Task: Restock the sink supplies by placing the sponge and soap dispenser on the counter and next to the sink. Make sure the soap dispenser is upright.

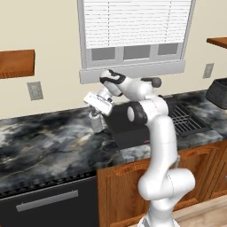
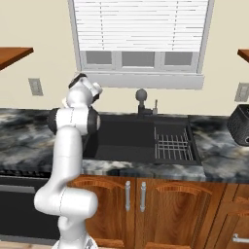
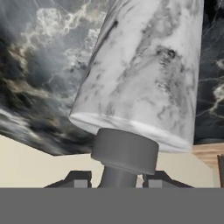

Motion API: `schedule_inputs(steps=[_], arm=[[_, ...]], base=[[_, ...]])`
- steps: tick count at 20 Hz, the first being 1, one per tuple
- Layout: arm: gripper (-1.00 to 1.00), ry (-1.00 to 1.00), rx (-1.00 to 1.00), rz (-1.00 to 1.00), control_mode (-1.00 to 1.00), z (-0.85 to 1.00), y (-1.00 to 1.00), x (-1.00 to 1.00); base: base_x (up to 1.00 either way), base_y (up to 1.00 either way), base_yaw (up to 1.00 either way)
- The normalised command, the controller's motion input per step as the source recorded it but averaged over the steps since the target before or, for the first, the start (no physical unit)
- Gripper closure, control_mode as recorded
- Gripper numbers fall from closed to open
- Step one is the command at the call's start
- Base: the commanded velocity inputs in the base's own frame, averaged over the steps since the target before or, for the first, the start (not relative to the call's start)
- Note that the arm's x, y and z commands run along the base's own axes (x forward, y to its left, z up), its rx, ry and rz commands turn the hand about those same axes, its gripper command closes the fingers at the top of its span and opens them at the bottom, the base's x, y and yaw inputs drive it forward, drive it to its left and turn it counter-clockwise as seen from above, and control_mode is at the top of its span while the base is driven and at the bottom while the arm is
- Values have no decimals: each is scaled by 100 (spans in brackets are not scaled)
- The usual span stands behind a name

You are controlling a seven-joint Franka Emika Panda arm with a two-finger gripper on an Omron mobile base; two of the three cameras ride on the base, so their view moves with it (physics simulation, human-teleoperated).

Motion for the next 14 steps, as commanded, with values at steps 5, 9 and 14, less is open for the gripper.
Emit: schedule_inputs(steps=[5,9,14], arm=[[-100,-7,0,0,-100,-40,-16,10],[-100,-8,0,0,-100,-11,-32,0],[-100,-14,0,0,-100,0,-35,1]], base=[[0,0,0],[0,0,0],[0,0,0]])
